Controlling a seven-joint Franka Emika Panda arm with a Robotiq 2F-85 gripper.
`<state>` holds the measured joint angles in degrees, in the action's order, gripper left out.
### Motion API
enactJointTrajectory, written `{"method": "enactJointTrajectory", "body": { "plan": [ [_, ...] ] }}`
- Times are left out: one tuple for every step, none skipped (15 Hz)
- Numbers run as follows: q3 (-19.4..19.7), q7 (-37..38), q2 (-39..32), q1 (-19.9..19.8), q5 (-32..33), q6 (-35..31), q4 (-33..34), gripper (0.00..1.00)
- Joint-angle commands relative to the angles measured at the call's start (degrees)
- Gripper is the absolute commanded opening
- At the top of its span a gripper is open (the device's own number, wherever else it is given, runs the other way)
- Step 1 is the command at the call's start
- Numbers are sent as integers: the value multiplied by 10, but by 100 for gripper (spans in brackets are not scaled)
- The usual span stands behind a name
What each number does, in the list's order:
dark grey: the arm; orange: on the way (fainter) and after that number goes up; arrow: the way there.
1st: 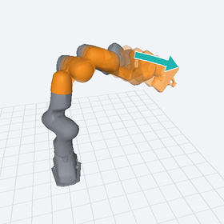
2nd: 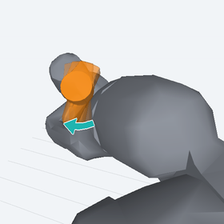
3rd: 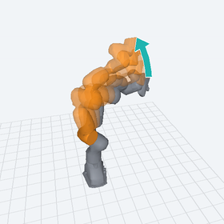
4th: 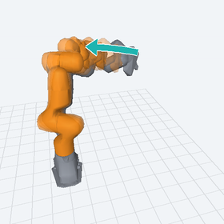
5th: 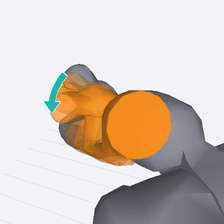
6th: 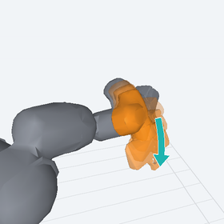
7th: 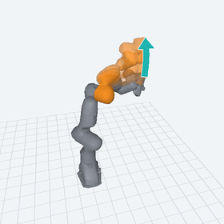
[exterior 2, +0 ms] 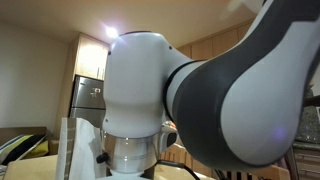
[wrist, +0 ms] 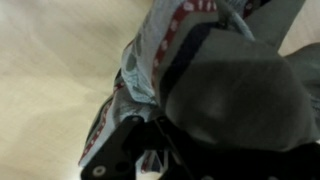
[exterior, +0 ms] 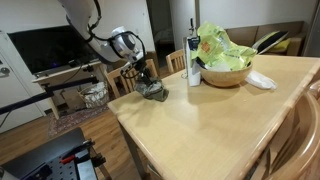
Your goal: Move the towel to the left
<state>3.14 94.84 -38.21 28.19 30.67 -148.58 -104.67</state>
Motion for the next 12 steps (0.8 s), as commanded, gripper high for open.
{"method": "enactJointTrajectory", "body": {
  "plan": [
    [4, -20, 12, 10, -11, 19, -12, 47],
    [3, -23, 13, 7, -14, 22, -12, 48],
    [3, -23, 13, 5, -16, 24, -11, 53],
    [1, -26, 13, 2, -19, 25, -11, 61],
    [1, -29, 14, 0, -22, 32, -9, 69],
    [2, -27, 14, -1, -25, 34, -9, 77],
    [-2, -37, 15, -7, -32, 45, -8, 84],
    [-1, -41, 17, -9, -37, 54, -8, 92],
    [-5, -51, 20, -15, -52, 78, -7, 98],
    [-18, -76, 24, -29, -77, 109, -6, 100],
    [-21, -91, 32, -36, -91, 129, -9, 100],
    [-30, -119, 46, -47, -110, 153, -15, 100]
  ]
}}
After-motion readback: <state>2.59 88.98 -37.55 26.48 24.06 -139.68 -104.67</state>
